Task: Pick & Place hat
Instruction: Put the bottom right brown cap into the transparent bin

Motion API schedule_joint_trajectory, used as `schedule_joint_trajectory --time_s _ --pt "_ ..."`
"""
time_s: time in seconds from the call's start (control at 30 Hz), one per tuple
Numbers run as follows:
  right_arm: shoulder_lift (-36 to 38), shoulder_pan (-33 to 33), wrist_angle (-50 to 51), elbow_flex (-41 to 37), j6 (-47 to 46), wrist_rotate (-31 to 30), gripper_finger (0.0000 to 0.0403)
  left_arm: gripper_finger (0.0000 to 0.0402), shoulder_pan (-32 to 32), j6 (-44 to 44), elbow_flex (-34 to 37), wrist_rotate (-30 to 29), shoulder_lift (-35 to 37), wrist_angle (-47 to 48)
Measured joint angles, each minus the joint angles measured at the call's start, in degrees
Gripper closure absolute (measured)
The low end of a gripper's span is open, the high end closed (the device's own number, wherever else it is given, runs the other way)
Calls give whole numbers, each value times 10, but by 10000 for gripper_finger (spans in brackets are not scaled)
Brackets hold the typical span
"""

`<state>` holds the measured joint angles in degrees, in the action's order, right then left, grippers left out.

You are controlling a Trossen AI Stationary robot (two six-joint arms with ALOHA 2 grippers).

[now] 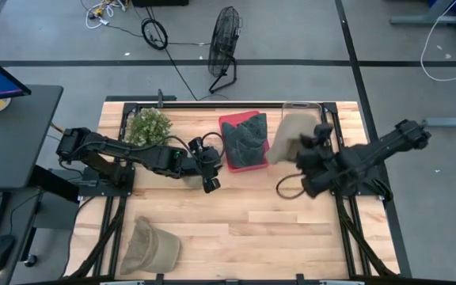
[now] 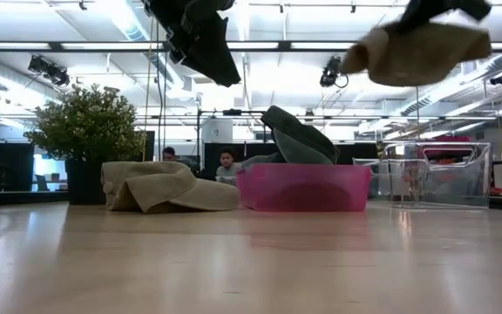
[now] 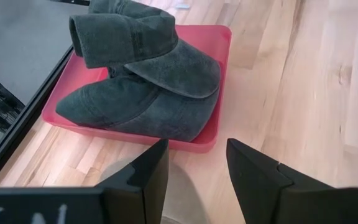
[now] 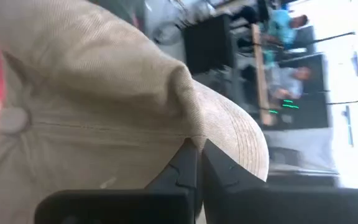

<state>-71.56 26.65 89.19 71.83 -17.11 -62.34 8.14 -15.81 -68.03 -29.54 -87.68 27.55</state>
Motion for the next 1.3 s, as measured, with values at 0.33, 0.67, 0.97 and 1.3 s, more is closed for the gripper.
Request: schedule_joint_trajectory --time_s 0.33,0.67,0.97,1.3 --pt "101 -171 -22 -193 122 -62 401 236 -2 0 0 0 0 0" --pt "108 -264 -332 -365 414 -62 401 236 -18 0 0 0 0 -7" --pt "108 -278 -507 -379 553 21 401 236 -36 0 0 0 0 -8" --pt "108 -325 -504 -380 436 150 370 236 -38 1 0 0 0 -8"
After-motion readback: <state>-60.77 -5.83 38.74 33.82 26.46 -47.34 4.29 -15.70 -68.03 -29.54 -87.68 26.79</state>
